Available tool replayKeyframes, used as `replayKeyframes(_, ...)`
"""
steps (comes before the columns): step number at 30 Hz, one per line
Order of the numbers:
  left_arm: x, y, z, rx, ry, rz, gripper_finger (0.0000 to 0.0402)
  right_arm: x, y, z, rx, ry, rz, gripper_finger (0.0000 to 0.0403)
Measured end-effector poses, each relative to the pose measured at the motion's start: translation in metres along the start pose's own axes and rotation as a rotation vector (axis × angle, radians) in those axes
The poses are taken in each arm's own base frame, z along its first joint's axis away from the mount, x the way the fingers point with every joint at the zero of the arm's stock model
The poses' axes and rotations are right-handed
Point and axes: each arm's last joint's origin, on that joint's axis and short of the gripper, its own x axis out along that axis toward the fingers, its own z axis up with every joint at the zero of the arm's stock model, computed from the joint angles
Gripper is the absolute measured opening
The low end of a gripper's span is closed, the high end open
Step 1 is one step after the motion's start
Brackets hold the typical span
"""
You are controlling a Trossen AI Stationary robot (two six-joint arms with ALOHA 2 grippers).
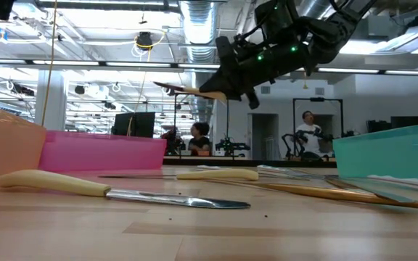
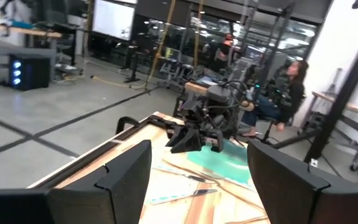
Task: Sort silverware by color (type)
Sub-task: Put the yellow knife into the green bin
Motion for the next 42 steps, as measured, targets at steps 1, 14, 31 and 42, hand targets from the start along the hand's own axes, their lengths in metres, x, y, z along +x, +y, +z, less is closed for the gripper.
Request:
replayKeyframes(1,0.000,0.000,0.000,-0.008,0.000,0.014,0.0247,0.000,-0.001,0.000,0.005,-0.005,-0.012,0.0089)
replayKeyframes(14,0.010,0.006,-0.010,-0.141,-0.002,0.157,0.0247,-0.050,-0.003,0.038,0.030,0.030,-0.261,0.0089)
replayKeyframes(31,0.024,0.012,-0.021,-0.300,-0.076,0.349,0.0247,-0.172,0.024,0.033,0.084,0.028,-0.662,0.0088)
replayKeyframes(42,0.023,0.014,-0.020,-0.350,-0.115,0.406,0.0247,-0.196,0.034,-0.003,0.121,0.071,-0.747,0.0088)
